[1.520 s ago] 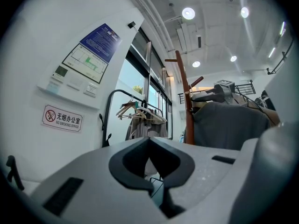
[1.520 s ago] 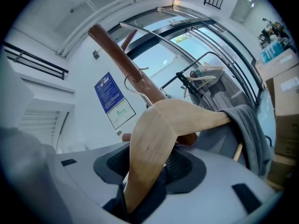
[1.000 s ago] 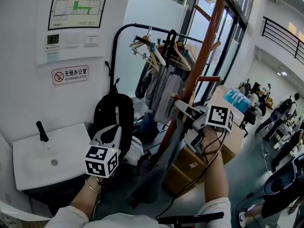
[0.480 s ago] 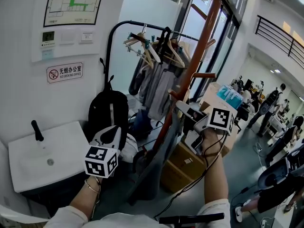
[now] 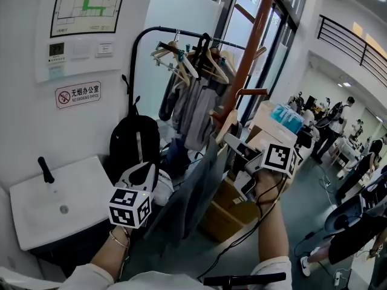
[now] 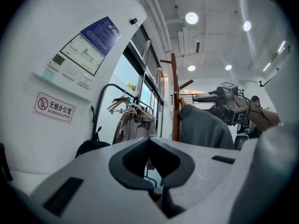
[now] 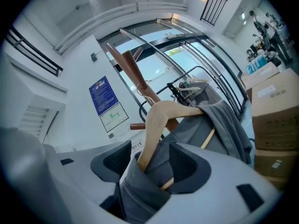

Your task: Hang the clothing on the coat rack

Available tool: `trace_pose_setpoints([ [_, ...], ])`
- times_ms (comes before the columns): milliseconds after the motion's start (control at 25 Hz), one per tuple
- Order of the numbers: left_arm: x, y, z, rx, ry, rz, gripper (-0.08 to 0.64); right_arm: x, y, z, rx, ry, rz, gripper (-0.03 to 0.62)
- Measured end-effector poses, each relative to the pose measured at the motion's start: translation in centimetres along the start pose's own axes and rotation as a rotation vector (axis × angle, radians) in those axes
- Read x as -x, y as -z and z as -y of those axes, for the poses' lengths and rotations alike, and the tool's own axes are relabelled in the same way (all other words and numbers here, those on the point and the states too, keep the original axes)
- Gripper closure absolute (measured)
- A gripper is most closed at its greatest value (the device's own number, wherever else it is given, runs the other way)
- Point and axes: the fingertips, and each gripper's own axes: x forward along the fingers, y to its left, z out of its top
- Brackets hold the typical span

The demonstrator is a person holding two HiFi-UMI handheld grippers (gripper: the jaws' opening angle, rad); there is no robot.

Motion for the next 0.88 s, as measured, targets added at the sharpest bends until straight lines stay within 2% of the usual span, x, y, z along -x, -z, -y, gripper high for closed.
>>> trace_pose_setpoints([
  [200,0.6,0.6,0.0,0.007,0.016,-0.016,0.554,0.7,1.1,1.2,0.005,0.04,0.035,0.334],
  [440,1.3,1.1,0.2,0.015,0.05,-0.027,0.554,1.9,3.1,2.5,0.047,0.139,0.079,0.334],
  [760,2.4,2.2,0.7,0.044,0.111,-0.043,0.554,3.5,6.4,2.4,0.19,0.282,0.139,0.338],
  [880,2.7,2.8,1.3,0.052,0.137,-0.051,0.554,4.4,7.7,2.7,0.209,0.337,0.179,0.399],
])
